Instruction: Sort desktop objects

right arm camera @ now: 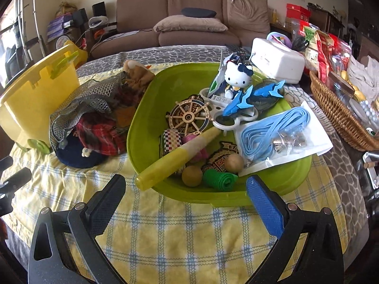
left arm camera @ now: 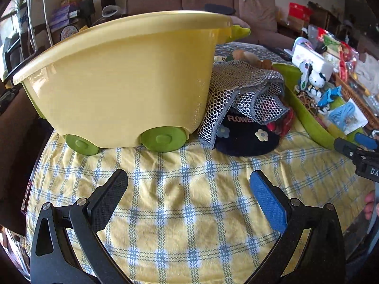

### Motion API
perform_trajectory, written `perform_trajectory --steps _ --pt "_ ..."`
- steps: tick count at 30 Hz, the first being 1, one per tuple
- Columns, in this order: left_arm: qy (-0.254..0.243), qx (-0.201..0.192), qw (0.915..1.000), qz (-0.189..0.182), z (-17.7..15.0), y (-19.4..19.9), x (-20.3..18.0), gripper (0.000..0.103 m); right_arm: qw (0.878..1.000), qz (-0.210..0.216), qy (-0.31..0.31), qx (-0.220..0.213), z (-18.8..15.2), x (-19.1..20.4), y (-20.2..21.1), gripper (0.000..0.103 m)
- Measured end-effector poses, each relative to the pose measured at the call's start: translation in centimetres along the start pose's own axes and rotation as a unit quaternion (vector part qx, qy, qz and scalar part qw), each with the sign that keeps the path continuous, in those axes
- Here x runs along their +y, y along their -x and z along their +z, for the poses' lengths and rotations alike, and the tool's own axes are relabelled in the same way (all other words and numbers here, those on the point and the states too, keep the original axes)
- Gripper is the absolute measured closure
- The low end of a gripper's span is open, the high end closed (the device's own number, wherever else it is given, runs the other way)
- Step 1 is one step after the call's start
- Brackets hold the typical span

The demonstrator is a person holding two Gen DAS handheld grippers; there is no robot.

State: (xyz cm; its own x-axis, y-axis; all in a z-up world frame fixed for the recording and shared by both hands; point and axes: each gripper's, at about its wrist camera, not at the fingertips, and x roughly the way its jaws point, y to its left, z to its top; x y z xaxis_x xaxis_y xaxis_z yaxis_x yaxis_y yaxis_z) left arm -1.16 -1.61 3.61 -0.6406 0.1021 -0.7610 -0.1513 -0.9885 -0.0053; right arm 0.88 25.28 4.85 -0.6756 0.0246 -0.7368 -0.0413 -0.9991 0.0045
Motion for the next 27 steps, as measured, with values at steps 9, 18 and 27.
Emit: perform_trajectory --steps 9,18,27 --pt "0.006 0.019 0.9998 0.001 -0.9 -1.1 -0.1 0.000 1.000 0.008 -0.004 0.004 -1.1 0.0 1.6 0.001" --pt "0.006 0.051 0.9986 0.015 -1.9 -2.8 -0.4 0.000 0.999 -0.004 -0.014 0.034 -1.9 -1.0 -1.2 0.001" --pt "0.020 0.049 0.9985 0.016 -2.6 -3.1 0.1 0.000 0.998 -0.014 -0.014 0.060 -2.9 -1.3 -3.2 0.001"
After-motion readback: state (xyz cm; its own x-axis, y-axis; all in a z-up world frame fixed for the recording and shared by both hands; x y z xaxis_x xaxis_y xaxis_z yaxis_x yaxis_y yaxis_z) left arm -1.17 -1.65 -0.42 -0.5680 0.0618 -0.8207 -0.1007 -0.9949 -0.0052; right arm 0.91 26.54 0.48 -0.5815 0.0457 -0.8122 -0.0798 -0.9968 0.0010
